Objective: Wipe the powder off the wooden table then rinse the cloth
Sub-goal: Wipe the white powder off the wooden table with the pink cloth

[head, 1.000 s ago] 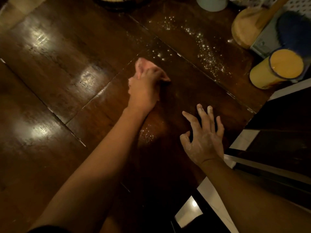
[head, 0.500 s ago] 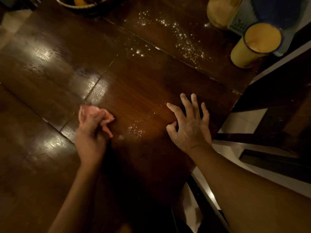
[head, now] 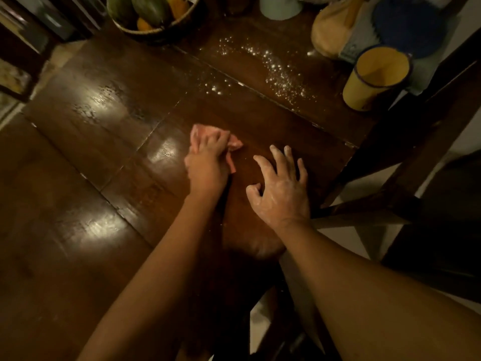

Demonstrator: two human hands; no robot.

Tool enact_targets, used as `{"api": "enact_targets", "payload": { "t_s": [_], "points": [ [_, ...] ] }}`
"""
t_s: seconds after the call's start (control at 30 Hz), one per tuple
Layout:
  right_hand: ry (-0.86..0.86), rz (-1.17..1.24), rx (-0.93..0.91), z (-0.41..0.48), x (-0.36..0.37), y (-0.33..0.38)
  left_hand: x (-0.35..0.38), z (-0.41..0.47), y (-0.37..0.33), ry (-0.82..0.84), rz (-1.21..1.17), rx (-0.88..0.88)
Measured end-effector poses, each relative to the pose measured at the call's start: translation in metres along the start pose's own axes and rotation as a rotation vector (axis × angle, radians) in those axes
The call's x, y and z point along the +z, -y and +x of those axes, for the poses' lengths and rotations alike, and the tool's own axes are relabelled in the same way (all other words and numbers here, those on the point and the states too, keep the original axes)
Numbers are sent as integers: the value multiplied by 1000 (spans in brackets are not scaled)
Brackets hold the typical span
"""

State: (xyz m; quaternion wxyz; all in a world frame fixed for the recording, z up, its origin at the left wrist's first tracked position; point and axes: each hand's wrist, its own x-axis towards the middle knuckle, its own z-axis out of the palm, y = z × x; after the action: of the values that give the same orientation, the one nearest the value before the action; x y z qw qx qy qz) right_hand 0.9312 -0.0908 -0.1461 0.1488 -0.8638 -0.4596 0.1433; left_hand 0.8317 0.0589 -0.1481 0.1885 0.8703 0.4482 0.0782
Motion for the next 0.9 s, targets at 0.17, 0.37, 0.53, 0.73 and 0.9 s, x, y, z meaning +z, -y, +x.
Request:
{"api": "enact_targets", "payload": {
  "t_s": [0.17, 0.37, 0.53, 0.73, 0.9],
  "points": [
    [26, -77, -57, -8, 0, -16, 5, -10, -27, 129, -75, 337],
    [154, -176, -199, -21, -7, -41, -31, -116, 63, -110, -198, 6],
    [231, -259, -278, -30, -17, -51, -15, -168, 37, -69, -26, -134],
    [365, -218, -271, -38, -33, -42, -18, -182, -18, 327, 17, 253],
    [619, -209, -236, -30, -74, -26, -14, -97, -29, 115, 39, -147]
  ]
}}
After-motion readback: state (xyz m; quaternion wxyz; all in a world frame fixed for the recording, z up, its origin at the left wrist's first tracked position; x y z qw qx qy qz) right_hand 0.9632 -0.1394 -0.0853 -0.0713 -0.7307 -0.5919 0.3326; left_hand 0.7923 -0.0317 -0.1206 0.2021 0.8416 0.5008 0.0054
